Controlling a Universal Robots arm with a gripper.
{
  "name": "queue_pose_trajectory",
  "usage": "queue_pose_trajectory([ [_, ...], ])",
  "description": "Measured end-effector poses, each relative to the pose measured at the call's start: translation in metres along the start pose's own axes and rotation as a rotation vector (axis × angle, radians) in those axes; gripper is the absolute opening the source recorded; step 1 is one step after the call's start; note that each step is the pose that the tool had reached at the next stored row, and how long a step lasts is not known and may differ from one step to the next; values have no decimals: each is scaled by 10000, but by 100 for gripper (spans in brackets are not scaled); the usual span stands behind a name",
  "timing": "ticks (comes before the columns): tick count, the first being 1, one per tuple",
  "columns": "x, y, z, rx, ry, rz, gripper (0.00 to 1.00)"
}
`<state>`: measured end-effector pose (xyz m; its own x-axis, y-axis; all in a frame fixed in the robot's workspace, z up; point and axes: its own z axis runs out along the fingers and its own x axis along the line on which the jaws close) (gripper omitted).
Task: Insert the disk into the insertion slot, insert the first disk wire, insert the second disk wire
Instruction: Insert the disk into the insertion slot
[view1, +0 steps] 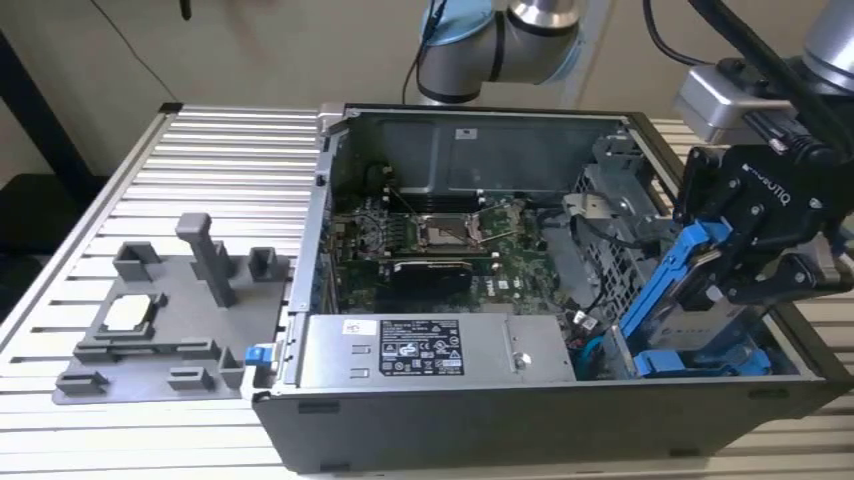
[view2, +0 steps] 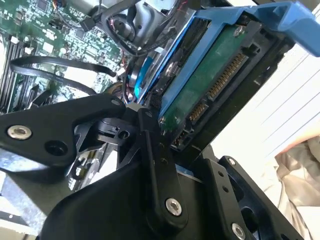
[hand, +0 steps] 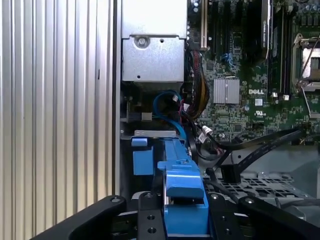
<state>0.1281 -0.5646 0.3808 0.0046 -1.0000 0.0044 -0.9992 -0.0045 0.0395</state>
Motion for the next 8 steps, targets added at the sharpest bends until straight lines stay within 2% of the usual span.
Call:
queue_pose_trajectory([
  [8,-1,-8,144,-1,3,-2,33],
])
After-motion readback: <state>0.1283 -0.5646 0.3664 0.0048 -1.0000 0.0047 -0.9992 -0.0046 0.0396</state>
